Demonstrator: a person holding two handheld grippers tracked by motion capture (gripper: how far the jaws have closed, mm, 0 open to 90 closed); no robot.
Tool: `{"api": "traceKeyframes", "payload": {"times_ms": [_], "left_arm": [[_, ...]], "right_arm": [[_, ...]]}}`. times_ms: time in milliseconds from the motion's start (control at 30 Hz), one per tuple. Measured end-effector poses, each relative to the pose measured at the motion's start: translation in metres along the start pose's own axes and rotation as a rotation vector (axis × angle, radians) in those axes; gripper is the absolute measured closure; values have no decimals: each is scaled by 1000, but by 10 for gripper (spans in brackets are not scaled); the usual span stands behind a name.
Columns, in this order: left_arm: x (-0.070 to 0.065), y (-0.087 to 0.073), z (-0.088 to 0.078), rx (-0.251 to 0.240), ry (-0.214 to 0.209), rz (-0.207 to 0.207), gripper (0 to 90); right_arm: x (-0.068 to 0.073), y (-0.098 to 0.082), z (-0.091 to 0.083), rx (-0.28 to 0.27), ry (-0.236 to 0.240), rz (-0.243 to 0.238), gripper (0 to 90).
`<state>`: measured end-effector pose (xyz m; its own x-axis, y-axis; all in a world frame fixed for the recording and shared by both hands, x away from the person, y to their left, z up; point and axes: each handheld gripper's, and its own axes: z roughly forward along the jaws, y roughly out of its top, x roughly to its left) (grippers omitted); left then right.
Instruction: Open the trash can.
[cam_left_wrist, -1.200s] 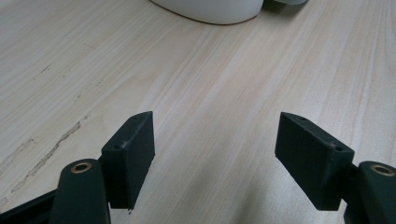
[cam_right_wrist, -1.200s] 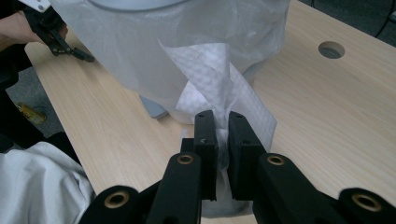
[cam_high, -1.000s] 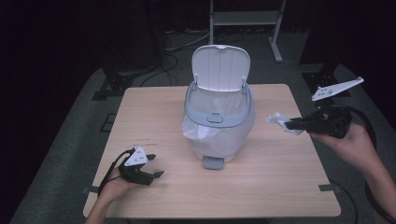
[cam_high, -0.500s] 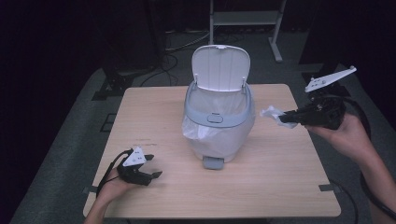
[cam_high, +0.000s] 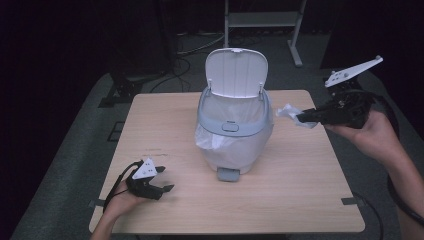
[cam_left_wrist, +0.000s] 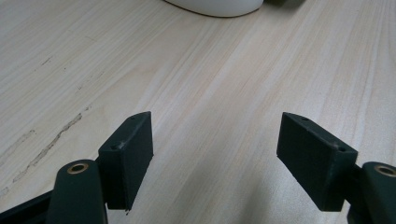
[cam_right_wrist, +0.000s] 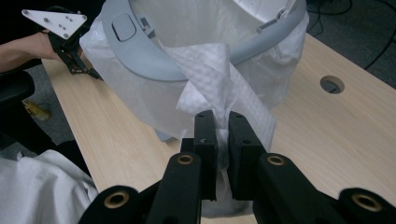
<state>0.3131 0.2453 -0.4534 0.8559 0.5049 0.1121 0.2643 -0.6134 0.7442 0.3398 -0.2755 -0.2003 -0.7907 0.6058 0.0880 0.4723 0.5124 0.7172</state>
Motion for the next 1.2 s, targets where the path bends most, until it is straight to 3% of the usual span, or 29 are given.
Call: {"api": "traceKeyframes", "payload": {"times_ms": [600,1200], "left_arm": [[-2,1,1,-4,-6,3,259],[-2,1,1,-6,-10,4,256]], "right_arm": [[11,41,-6,-21,2,-46,830],[21,73,19,-7,44,-76,829]]}}
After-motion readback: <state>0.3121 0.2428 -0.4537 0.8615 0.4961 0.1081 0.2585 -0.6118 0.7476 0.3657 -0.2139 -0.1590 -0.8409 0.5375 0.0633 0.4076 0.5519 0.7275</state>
